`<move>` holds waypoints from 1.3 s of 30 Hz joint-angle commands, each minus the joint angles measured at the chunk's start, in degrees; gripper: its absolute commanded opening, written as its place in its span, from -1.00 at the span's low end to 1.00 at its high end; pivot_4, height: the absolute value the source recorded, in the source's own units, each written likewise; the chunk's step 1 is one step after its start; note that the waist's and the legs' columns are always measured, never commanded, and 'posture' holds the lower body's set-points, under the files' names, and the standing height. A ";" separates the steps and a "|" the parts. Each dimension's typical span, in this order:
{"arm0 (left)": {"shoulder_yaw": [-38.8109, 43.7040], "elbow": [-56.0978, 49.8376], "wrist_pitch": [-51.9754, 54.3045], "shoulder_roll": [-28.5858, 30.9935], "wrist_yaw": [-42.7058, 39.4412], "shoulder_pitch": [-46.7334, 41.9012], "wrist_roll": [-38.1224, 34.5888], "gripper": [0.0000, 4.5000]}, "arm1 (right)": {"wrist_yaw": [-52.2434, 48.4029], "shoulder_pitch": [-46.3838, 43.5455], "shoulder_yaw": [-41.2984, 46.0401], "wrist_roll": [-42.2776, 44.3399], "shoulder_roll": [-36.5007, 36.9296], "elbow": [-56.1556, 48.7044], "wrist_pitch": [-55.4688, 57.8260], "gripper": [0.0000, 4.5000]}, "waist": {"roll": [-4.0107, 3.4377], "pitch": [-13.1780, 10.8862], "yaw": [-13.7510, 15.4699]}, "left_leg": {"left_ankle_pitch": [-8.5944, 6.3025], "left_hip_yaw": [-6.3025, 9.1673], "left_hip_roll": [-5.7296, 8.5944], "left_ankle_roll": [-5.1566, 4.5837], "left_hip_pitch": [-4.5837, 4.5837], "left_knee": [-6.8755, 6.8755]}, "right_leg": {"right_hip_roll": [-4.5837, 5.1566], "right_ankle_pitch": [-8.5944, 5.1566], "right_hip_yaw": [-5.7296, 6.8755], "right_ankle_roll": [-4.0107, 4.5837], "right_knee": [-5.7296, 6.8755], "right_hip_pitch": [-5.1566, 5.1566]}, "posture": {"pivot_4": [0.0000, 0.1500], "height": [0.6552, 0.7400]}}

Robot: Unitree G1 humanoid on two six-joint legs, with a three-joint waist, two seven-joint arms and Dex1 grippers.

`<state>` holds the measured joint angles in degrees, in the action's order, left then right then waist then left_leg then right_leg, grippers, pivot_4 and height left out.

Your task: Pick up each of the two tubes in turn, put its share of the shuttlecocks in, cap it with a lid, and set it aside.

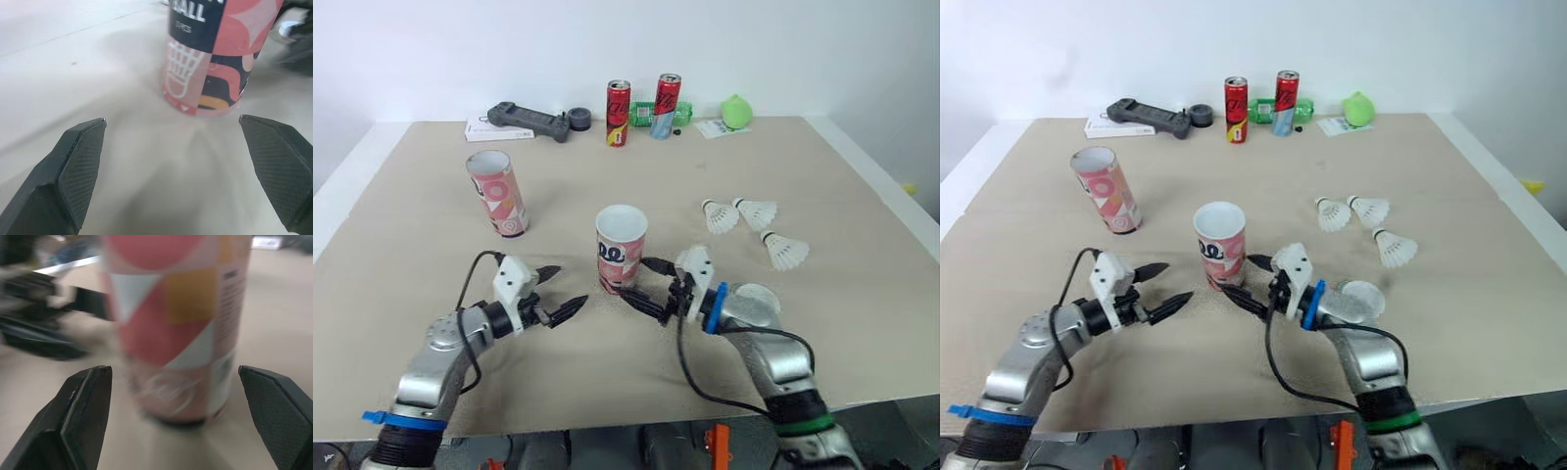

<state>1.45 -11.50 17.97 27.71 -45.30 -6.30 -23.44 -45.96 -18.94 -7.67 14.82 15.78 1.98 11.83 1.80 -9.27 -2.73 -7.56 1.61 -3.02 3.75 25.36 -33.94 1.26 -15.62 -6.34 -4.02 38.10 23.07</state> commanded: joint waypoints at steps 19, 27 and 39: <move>3.05 -10.73 2.07 0.90 4.31 5.96 -2.71 1.00 | -3.08 -16.30 -1.25 -3.06 -10.12 26.64 -13.42 0.87 | 0.03 -0.04 -0.05 | -0.03 -0.02 -0.28 0.05 -0.07 0.20 | -0.27 0.01 0.00 0.17 0.01 0.04 | 1.00 1.00; 2.67 -9.73 1.41 0.99 4.28 5.66 -2.30 1.00 | -4.54 -14.09 -1.27 -3.04 -8.39 23.39 -12.88 0.33 | 0.03 -0.04 -0.04 | -0.02 -0.04 -0.34 0.05 -0.13 0.20 | -0.32 0.04 0.00 0.23 0.03 0.03 | 1.00 1.00; 1.00 -5.33 -0.39 0.54 2.19 2.08 -1.19 1.00 | -5.05 -8.60 -3.04 -4.68 -4.53 16.04 -9.87 0.33 | 0.03 -0.03 0.02 | -0.03 -0.03 -0.32 0.06 -0.11 0.20 | -0.32 0.03 -0.01 0.13 0.04 0.01 | 1.00 1.00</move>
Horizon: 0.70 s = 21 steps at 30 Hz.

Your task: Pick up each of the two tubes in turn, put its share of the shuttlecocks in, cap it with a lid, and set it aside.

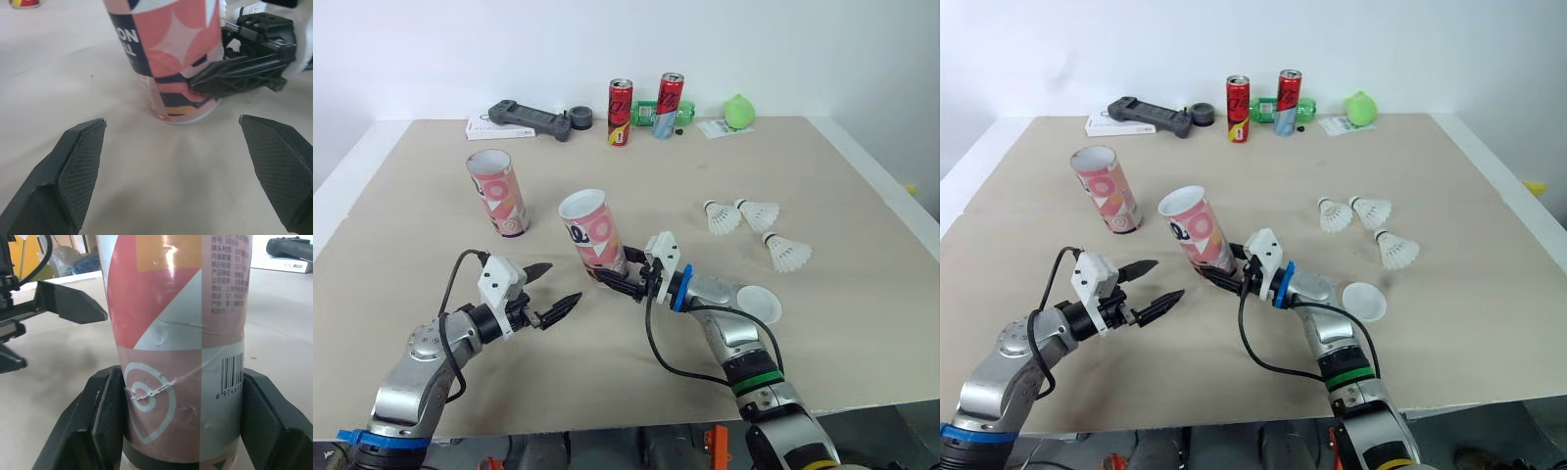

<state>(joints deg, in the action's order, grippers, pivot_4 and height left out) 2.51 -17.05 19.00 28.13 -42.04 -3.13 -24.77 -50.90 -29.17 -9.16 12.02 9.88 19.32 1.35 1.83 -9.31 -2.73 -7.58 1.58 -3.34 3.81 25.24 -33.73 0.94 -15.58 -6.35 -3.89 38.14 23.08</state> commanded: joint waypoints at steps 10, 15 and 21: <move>-1.16 3.33 -2.61 -0.40 -2.26 -3.62 0.90 1.00 | 0.38 3.35 -2.49 -1.54 2.68 -4.19 2.59 0.99 | 0.01 0.01 0.00 | 0.00 0.00 0.00 0.00 -0.03 0.00 | 0.00 -0.01 0.00 0.01 0.00 -0.04 | 1.00 1.00; -1.29 3.70 -2.70 -0.47 -2.54 -3.96 1.04 1.00 | 0.41 3.11 -2.10 -0.94 2.45 -4.73 3.63 0.99 | 0.02 0.01 0.00 | 0.00 0.00 -0.01 0.00 -0.05 0.00 | -0.02 0.01 0.00 -0.02 0.00 -0.04 | 1.00 1.00; -1.28 3.28 -2.57 -0.35 -2.38 -3.77 1.12 1.00 | 0.46 1.29 -1.35 0.87 1.49 -6.17 6.22 0.99 | 0.02 0.01 -0.02 | 0.00 0.00 -0.01 0.00 -0.04 0.00 | -0.02 0.06 -0.01 -0.07 0.00 -0.03 | 1.00 1.00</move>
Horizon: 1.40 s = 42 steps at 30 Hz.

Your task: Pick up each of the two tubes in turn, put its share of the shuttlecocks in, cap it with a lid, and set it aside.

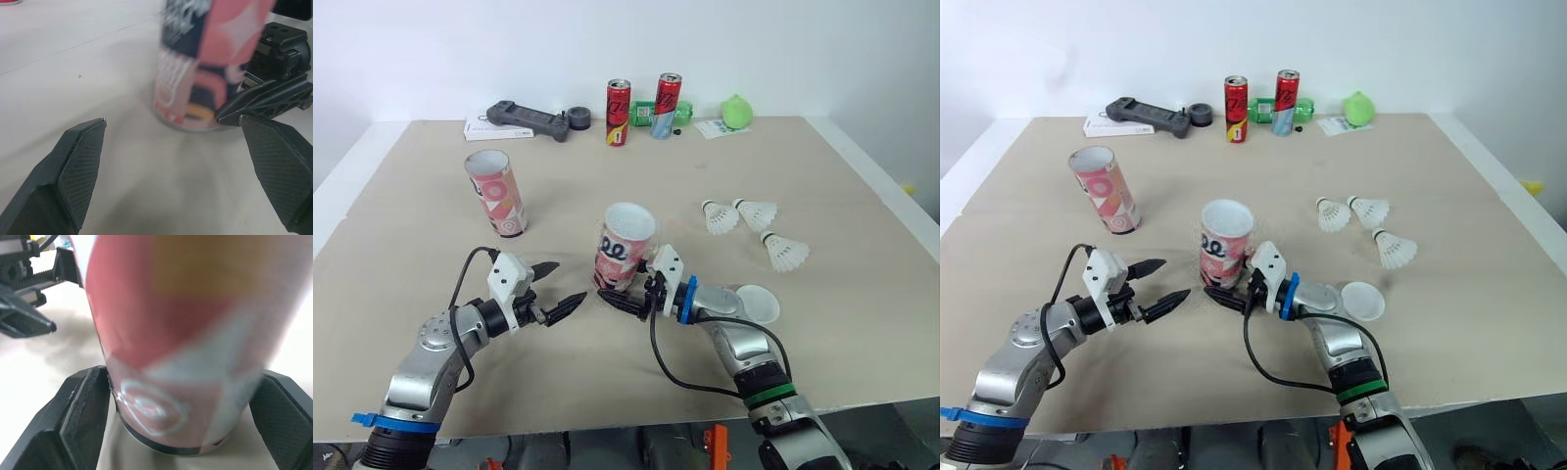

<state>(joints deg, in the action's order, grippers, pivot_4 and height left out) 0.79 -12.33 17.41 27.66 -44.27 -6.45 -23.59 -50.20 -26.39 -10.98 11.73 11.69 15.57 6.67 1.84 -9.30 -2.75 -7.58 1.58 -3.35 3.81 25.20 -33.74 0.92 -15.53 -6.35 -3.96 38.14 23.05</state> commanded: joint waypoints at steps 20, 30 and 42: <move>0.09 -1.40 -1.04 -0.30 0.13 -0.45 0.62 1.00 | 0.12 -5.14 0.88 2.78 -2.57 -2.12 3.70 0.99 | 0.00 0.00 -0.01 | 0.00 0.00 0.00 0.00 0.02 0.00 | -0.01 0.02 0.00 -0.04 0.01 0.02 | 1.00 1.00; -0.11 -2.13 -0.93 -0.60 0.50 0.11 0.69 1.00 | 0.12 -7.12 1.05 2.38 -3.85 1.39 2.50 0.88 | -0.01 0.00 0.00 | 0.00 0.00 -0.01 0.00 0.03 0.00 | -0.02 0.02 0.00 -0.04 0.01 0.02 | 1.00 1.00; 0.13 -3.15 -0.81 -1.09 0.99 -0.57 -0.02 1.00 | 1.30 -4.84 3.77 6.38 -2.25 -7.16 6.58 0.76 | -0.01 -0.01 0.00 | 0.00 0.01 -0.01 0.00 0.05 0.00 | -0.02 0.02 0.00 -0.04 0.01 0.03 | 1.00 1.00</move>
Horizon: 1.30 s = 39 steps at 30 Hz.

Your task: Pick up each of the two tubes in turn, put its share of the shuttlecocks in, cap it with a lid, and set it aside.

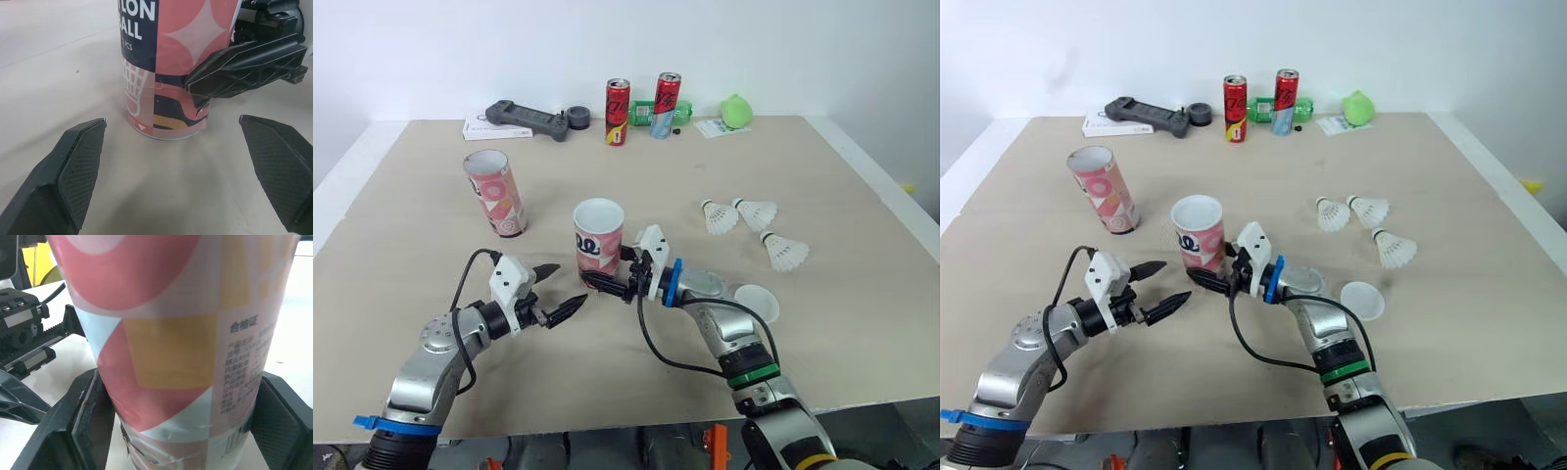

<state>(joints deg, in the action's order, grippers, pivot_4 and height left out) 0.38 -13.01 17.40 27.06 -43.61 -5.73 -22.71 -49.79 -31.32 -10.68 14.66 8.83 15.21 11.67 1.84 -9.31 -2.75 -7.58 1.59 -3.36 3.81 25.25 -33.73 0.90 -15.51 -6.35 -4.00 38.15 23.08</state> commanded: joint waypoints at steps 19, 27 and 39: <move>-14.11 16.02 -0.46 -19.55 -4.55 -32.02 1.17 1.00 | 28.82 15.32 46.03 8.22 21.32 -24.16 10.56 0.76 | -0.06 -0.01 0.76 | -0.06 0.09 0.40 -0.12 0.35 -0.30 | 0.23 -0.01 -0.05 -0.25 -0.05 -0.02 | 1.00 1.00; -16.48 17.53 -0.66 -23.55 -5.72 -33.51 2.55 1.00 | 31.64 16.74 50.70 4.29 24.77 -2.00 -2.84 0.76 | -0.42 -0.03 -0.09 | -0.04 0.05 0.43 -0.18 0.15 -0.31 | 0.23 -0.01 -0.14 -0.38 -0.04 -0.14 | 1.00 1.00; -16.93 14.75 0.69 -23.06 -4.97 -31.65 3.14 1.00 | 33.86 13.68 49.63 4.81 24.19 14.37 -12.93 0.76 | -1.08 -0.15 -0.08 | 0.14 -0.01 0.67 -0.46 0.09 -0.42 | 0.41 0.14 -0.30 -0.60 -0.05 -0.27 | 1.00 1.00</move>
<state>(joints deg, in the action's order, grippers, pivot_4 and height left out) -17.06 4.74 17.97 3.84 -48.82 -37.60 -19.51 -16.05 -16.80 38.58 18.52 32.10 29.77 0.34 0.76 -9.46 -2.82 -7.45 1.58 -2.69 3.36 25.34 -34.15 1.31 -15.34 -6.65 -4.65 38.10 22.81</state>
